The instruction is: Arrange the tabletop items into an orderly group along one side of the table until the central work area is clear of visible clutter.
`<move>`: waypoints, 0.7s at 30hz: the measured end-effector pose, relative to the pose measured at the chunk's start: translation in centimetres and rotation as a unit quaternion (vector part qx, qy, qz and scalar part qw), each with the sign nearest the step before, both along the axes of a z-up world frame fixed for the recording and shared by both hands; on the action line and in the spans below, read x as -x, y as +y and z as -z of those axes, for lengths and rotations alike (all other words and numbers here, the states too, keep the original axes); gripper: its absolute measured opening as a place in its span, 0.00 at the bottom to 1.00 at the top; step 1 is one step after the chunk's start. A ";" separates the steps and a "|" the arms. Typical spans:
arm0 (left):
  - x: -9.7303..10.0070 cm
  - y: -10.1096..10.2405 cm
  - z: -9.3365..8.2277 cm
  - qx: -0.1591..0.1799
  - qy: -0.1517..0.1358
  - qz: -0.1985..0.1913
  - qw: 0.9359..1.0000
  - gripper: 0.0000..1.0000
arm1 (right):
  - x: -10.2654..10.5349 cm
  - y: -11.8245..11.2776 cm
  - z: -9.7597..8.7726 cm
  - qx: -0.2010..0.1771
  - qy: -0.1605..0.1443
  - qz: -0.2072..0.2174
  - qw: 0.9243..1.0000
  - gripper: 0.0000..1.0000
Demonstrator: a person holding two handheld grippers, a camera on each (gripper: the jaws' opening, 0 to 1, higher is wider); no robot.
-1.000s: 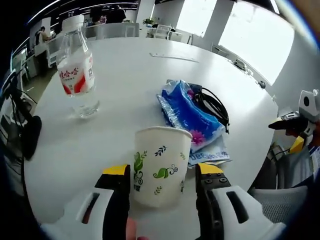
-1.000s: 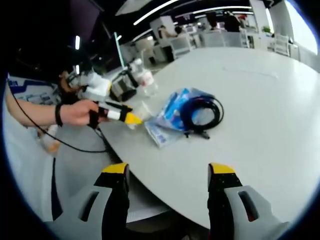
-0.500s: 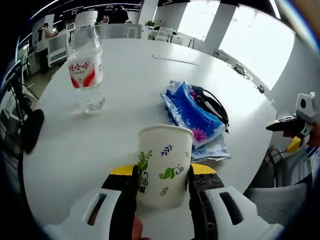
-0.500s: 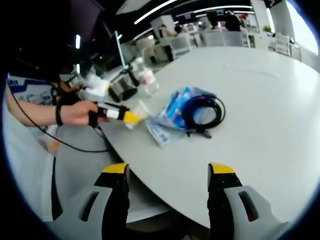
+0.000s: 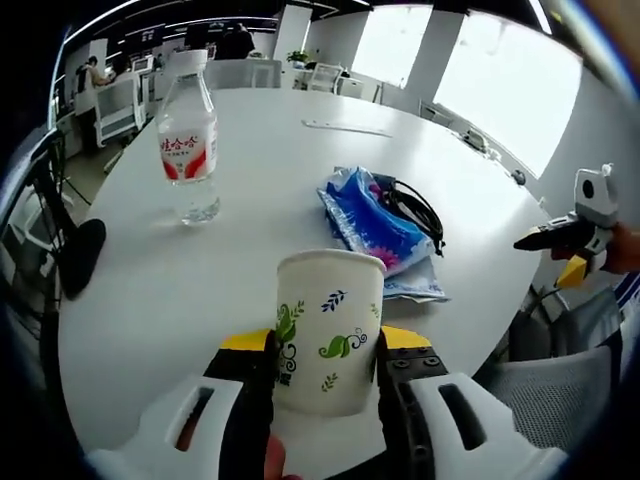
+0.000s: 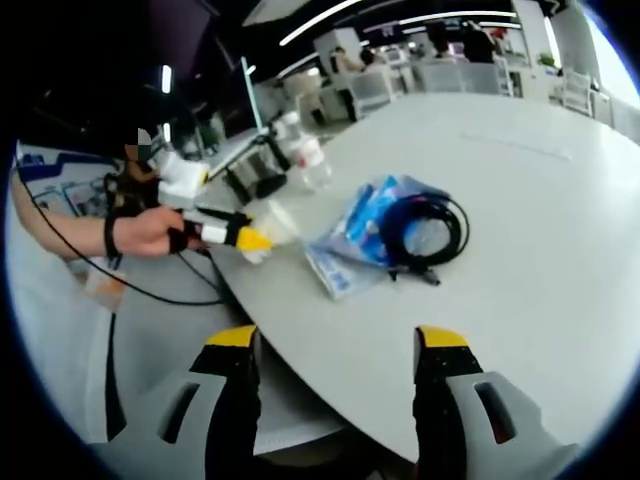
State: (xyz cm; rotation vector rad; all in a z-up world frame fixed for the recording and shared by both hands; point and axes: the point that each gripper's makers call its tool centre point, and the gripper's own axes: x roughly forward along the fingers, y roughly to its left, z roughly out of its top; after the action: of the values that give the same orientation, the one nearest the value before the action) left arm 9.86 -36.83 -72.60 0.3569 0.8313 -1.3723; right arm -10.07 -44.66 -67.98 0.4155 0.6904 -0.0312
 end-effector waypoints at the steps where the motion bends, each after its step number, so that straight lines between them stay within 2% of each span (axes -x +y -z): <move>1: 0.2 0.0 -0.1 0.001 0.000 0.003 1.000 0.39 | -0.2 0.1 0.0 0.000 -0.001 -0.003 1.000 0.60; 9: 2.1 -0.7 -0.8 0.010 -0.002 0.025 1.000 0.39 | -0.9 0.5 -0.4 -0.002 -0.008 -0.015 1.000 0.58; 21: 6.8 -2.1 -1.7 0.016 -0.013 0.097 0.995 0.39 | -2.3 1.2 -0.8 -0.009 -0.017 -0.029 0.999 0.56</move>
State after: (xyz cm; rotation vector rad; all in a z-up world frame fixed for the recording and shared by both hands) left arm 3.11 -38.97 -70.91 0.4388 0.7667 -1.5559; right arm -7.74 -43.45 -67.20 0.4118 0.6695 0.0359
